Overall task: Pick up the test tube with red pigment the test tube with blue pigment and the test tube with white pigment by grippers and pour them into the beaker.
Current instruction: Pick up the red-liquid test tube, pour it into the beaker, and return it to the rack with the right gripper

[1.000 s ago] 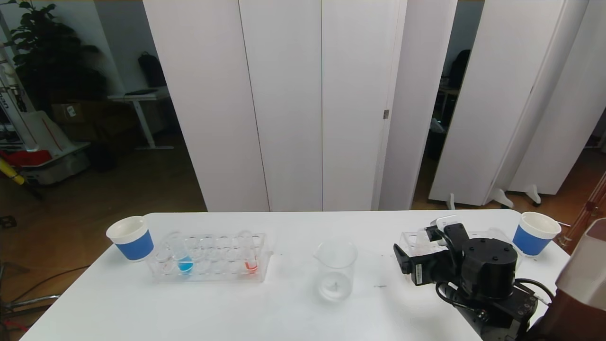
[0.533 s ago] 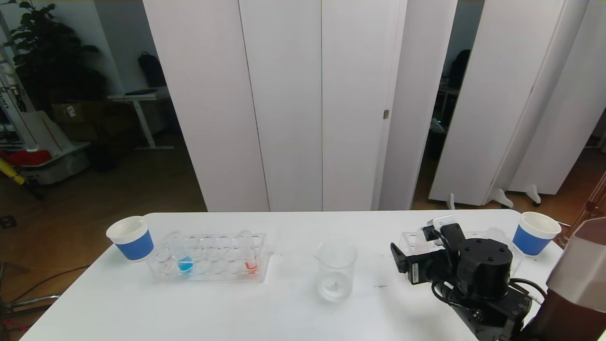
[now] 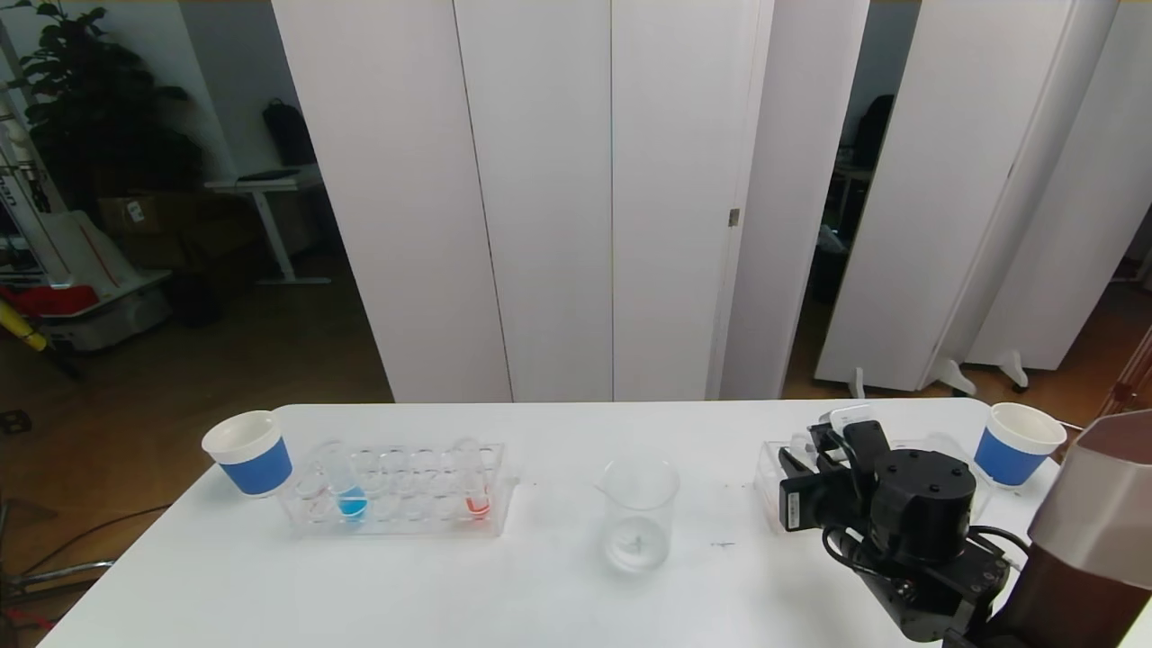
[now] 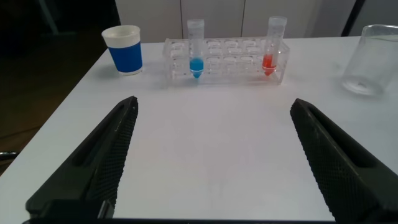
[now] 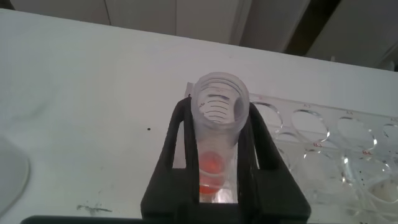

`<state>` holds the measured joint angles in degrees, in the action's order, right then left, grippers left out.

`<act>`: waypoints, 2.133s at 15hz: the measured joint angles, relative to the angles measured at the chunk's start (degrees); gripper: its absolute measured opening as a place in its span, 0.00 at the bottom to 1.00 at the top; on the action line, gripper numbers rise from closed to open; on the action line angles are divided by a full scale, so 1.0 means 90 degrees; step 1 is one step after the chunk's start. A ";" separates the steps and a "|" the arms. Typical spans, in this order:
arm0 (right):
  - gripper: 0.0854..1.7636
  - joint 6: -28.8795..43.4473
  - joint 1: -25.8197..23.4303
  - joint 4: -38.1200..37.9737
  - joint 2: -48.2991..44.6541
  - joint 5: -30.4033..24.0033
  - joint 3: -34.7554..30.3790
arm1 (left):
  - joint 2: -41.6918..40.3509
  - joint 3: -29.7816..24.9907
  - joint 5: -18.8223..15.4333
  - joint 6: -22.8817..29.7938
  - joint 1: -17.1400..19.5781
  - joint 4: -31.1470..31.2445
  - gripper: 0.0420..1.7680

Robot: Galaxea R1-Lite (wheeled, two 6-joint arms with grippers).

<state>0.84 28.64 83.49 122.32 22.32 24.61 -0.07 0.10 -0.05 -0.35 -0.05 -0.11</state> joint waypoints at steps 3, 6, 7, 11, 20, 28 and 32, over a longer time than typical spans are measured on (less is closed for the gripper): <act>0.29 0.0028 0.0000 -0.0004 -0.0003 -0.0015 -0.0003 | 0.0000 0.0000 0.0003 0.0000 -0.0005 -0.0003 0.99; 0.29 0.0035 0.0000 -0.0012 -0.0018 -0.0027 -0.0003 | 0.0000 0.0000 0.0003 0.0000 -0.0005 -0.0005 0.99; 0.29 0.0035 -0.0004 -0.0014 -0.0027 -0.0027 -0.0004 | 0.0000 0.0000 0.0000 0.0003 -0.0005 0.0000 0.99; 0.29 0.0093 -0.0009 -0.0019 -0.0069 -0.0034 -0.0009 | 0.0000 0.0000 0.0000 0.0003 -0.0005 -0.0003 0.99; 0.29 0.0089 -0.0061 -0.0022 -0.0360 -0.0053 -0.0031 | 0.0000 0.0000 0.0000 0.0000 -0.0005 -0.0005 0.99; 0.29 -0.0030 -0.0321 -0.0196 -0.0952 -0.0141 0.0391 | 0.0000 0.0000 0.0000 0.0003 -0.0005 -0.0003 0.99; 0.29 -0.0121 -0.0451 -0.1185 -0.1230 -0.0165 0.1136 | 0.0000 0.0000 0.0000 0.0003 -0.0005 -0.0003 0.99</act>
<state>-0.24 24.58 72.83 111.25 20.83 34.84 -0.07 0.10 -0.05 -0.33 -0.10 -0.13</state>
